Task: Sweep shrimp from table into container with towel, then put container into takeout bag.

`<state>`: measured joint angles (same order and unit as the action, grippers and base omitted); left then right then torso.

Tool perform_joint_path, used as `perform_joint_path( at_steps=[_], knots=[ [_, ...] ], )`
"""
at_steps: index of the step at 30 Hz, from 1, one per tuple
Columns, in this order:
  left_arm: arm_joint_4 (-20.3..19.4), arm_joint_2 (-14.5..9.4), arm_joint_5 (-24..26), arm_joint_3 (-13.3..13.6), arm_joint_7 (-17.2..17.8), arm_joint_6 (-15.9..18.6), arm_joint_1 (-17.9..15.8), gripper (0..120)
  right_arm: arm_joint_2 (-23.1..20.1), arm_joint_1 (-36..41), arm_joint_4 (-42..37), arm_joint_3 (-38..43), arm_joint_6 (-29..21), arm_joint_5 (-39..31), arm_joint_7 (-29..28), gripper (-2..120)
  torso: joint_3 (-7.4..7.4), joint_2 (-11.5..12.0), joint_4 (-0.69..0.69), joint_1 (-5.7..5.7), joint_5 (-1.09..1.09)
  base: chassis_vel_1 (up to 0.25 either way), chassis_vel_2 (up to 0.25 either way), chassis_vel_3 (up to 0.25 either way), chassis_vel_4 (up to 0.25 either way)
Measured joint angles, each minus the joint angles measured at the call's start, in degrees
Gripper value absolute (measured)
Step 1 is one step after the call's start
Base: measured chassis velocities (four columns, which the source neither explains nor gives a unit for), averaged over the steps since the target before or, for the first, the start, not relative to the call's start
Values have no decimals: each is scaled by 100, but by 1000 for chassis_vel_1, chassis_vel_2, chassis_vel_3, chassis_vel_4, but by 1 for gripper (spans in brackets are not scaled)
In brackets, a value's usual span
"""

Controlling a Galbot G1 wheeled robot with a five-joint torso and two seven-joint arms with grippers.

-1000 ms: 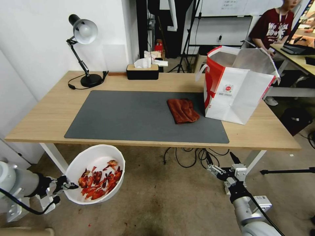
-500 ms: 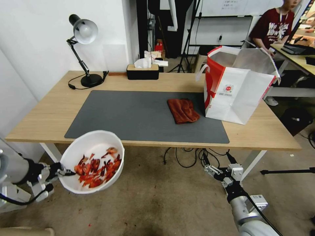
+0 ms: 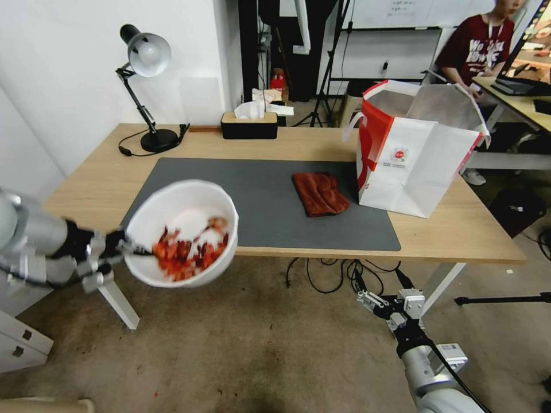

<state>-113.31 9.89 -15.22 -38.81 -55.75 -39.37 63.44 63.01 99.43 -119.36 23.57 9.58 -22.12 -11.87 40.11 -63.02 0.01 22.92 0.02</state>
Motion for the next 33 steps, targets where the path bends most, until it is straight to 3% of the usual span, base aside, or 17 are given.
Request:
perform_joint_path(
  at_steps=[1, 3, 8, 11, 15, 16, 18, 19, 20, 21, 23, 24, 26, 27, 29, 31, 33],
  knots=[
    [136, -38, 80, 371, 41, 6, -460, 0, 18, 18, 0, 13, 3, 19, 7, 100, 0, 0, 1, 0, -2, 0, 0, 0, 0],
    [338, -42, 174, 726, 63, -11, -996, 0, 48, 40, 0, 31, 7, 49, 14, 100, 0, 0, 0, 0, -4, 0, 0, 0, 0],
    [577, 111, 308, 957, 135, -13, -1250, 0, 88, 50, -5, 62, 10, 72, 22, 100, 0, 0, 0, 0, -3, 0, 0, 0, 0],
    [671, 372, 381, 1278, 240, 77, -1381, 0, 118, 60, -5, 71, 10, 110, 26, 100, 0, 0, 1, 0, -3, 0, 0, 0, 0],
    [702, 511, 343, 1646, 317, 97, -1616, 0, 134, 86, -5, 82, 12, 151, 36, 100, 0, 0, -1, 0, -2, 0, 0, 0, 0],
    [737, 547, 326, 1948, 354, 117, -1838, 0, 141, 109, -5, 97, 15, 168, 43, 100, 0, 0, 0, 0, -1, 0, 0, 0, 0],
    [886, 654, 251, 2931, 358, 129, -2581, 0, 160, 151, -6, 132, 28, 194, 61, 100, 0, 0, 2, -1, -7, 0, 0, 0, 0],
    [886, 654, 251, 2931, 358, 129, -2581, 0, 160, 151, -6, 132, 28, 194, 61, 100, 0, 0, 2, -1, -7, 0, 0, 0, 0],
    [955, 707, 218, 3248, 359, 129, -2927, 0, 166, 165, -6, 151, 30, 201, 64, 100, 0, 0, 1, 0, -9, 0, 0, 0, 0],
    [1075, 807, 187, 3777, 359, 137, -3517, 0, 179, 187, -18, 172, 33, 211, 71, 100, 0, 0, -2, -1, 1, 0, 0, 0, 0],
    [1098, 827, 185, 3891, 359, 141, -3632, 0, 181, 193, -21, 180, 34, 212, 73, 100, 0, 0, -2, 0, 2, 0, 0, 0, 0],
    [1238, 941, 176, 4389, 360, 167, -4202, 0, 189, 221, -29, 223, 38, 221, 77, 100, 0, 0, -5, 0, -2, 0, 0, 0, 0],
    [1422, 1105, 193, 5047, 371, 195, -5006, 0, 195, 257, -50, 286, 50, 229, 86, 100, 0, 0, -1, 0, 0, 0, 0, 0, 0],
    [1422, 1105, 193, 5047, 371, 195, -5006, 0, 195, 257, -50, 286, 50, 229, 86, 100, 0, 0, -1, 0, 0, 0, 0, 0, 0],
    [1583, 1258, 246, 5560, 390, 256, -5686, 0, 205, 303, -83, 363, 56, 229, 94, 100, 0, 0, -1, -1, -1, 0, 0, 0, 0],
    [1698, 1424, 260, 5889, 391, 299, -6089, 0, 208, 342, -115, 421, 60, 229, 99, 100, -1, -1, -2, 0, 0, 0, 0, 0, 0],
    [1749, 1520, 271, 6045, 391, 335, -6256, 0, 209, 358, -133, 452, 61, 229, 101, 100, -1, -1, -1, 0, -2, 0, 0, 0, 0]
  ],
)
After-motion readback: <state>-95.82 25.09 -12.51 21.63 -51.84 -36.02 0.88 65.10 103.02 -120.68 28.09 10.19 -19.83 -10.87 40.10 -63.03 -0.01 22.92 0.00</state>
